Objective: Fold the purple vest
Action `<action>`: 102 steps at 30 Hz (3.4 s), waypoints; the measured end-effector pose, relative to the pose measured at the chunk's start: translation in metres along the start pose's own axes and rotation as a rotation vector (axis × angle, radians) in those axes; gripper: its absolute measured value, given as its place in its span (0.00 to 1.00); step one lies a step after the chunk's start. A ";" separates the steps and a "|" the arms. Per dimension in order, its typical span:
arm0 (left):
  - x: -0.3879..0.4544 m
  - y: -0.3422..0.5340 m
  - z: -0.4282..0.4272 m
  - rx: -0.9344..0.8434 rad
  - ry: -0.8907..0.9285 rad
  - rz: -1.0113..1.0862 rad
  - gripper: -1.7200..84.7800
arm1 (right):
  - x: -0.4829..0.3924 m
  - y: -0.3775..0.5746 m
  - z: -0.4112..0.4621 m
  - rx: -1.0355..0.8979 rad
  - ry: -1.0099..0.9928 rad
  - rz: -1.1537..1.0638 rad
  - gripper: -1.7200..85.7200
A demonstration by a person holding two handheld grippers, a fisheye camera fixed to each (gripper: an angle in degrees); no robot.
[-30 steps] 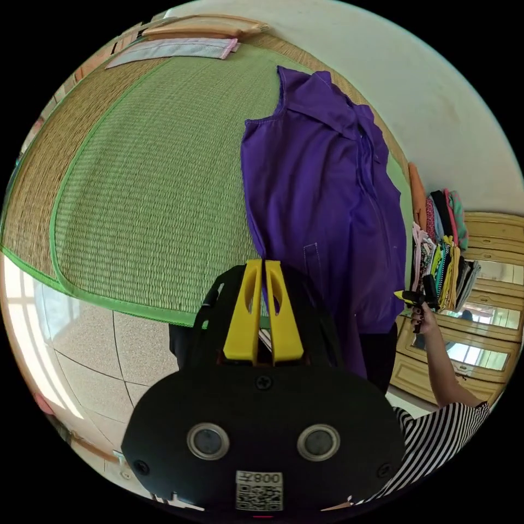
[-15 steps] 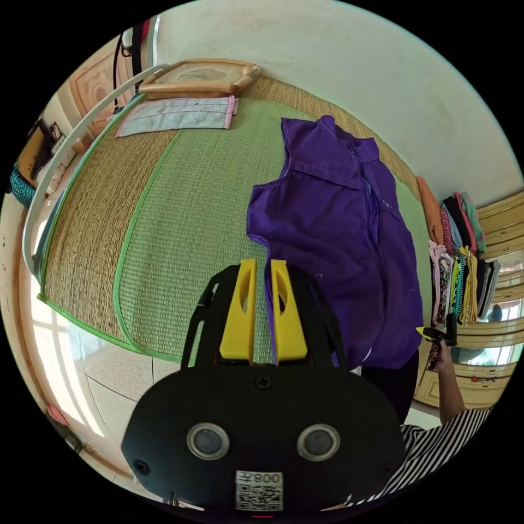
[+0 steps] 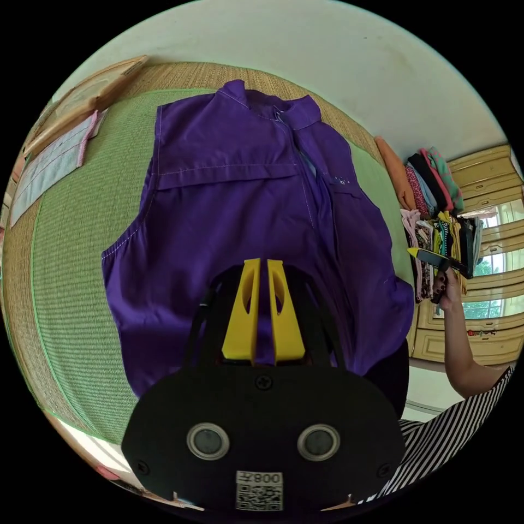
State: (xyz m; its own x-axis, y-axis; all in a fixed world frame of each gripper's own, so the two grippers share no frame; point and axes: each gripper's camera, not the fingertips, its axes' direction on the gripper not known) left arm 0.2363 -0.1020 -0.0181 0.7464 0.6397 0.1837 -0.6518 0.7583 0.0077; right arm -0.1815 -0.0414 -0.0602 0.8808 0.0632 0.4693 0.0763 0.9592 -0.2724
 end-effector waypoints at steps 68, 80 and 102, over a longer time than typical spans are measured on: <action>-0.083 0.059 -0.018 0.127 0.136 -0.021 0.08 | 0.020 -0.069 -0.045 0.031 0.251 -0.052 0.08; -0.034 0.092 -0.043 0.116 0.004 -0.036 0.03 | 0.013 -0.089 -0.103 0.079 0.211 0.047 0.02; 0.070 0.333 -0.103 0.078 0.069 -0.028 0.07 | -0.207 0.051 -0.053 -0.115 0.007 -0.177 0.10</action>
State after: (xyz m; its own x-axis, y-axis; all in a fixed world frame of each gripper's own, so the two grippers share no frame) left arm 0.0849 0.2083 -0.1043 0.7701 0.6277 0.1142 -0.6372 0.7656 0.0886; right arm -0.3349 -0.0200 -0.2157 0.8521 -0.1054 0.5126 0.2823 0.9173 -0.2807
